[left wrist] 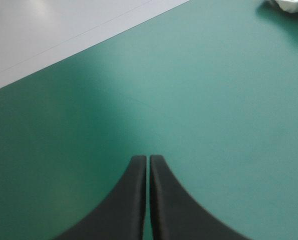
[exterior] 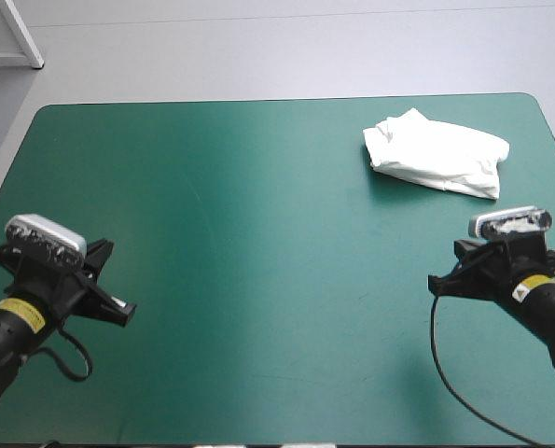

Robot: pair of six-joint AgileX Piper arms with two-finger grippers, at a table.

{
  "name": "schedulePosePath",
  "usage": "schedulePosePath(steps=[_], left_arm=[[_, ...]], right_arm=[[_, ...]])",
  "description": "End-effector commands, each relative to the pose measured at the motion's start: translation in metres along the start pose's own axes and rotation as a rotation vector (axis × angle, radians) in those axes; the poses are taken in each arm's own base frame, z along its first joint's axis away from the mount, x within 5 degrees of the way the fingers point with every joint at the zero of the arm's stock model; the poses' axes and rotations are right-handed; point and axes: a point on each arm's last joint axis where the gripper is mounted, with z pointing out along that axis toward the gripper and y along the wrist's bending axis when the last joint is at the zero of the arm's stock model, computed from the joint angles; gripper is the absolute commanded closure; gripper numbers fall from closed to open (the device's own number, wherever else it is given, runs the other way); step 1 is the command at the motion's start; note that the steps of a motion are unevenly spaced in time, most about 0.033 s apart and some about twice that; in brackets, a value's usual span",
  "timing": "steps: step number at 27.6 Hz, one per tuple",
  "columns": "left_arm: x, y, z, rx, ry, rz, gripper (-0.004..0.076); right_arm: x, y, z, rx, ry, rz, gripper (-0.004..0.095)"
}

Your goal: Fold the cloth

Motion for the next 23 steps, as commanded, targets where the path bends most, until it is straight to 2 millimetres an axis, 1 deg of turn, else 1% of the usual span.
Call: schedulePosePath(steps=[1,2,3,4,5,6,7,9,12,14,20,23], left_arm=[[0.015,-0.004,-0.013,-0.005,-0.113,-0.053,0.0704],[0.024,-0.006,-0.015,-0.004,-0.116,-0.058,0.0704],[0.039,-0.009,-0.016,-0.005,-0.115,-0.055,0.0705],[0.047,-0.011,-0.015,-0.003,-0.107,-0.054,0.0705],[0.064,-0.016,-0.013,0.003,-0.085,-0.054,0.0704],[0.073,-0.018,-0.011,0.007,-0.073,-0.053,0.0704],[0.088,-0.023,-0.007,0.014,-0.068,-0.073,0.0704],[0.099,-0.028,-0.003,0.036,-0.080,-0.096,0.0704],[0.109,-0.037,0.006,0.084,-0.121,-0.168,0.0705],[0.111,-0.038,0.010,0.089,-0.148,-0.180,0.0704],[0.112,-0.038,0.010,0.084,-0.152,-0.172,0.0704],[0.115,-0.039,0.011,0.088,-0.119,-0.170,0.0705]], right_arm=[[0.020,0.001,-0.008,0.000,-0.120,0.010,0.0921],[0.031,0.001,-0.009,-0.008,-0.118,0.026,0.0921],[0.048,0.002,-0.014,-0.015,-0.123,0.036,0.0921],[0.057,0.002,-0.016,-0.015,-0.127,0.036,0.0921],[0.072,0.003,-0.019,-0.015,-0.135,0.035,0.0921],[0.079,0.003,-0.021,-0.013,-0.152,0.022,0.0921],[0.087,0.003,-0.024,-0.011,-0.174,0.007,0.0921],[0.095,0.003,-0.026,-0.009,-0.191,0.004,0.0921],[0.099,0.002,-0.024,0.001,-0.229,0.004,0.0921],[0.100,0.001,-0.024,0.008,-0.230,-0.004,0.0921],[0.101,0.000,-0.021,0.020,-0.261,-0.008,0.0921],[0.103,0.000,-0.020,0.018,-0.250,-0.005,0.0922]])
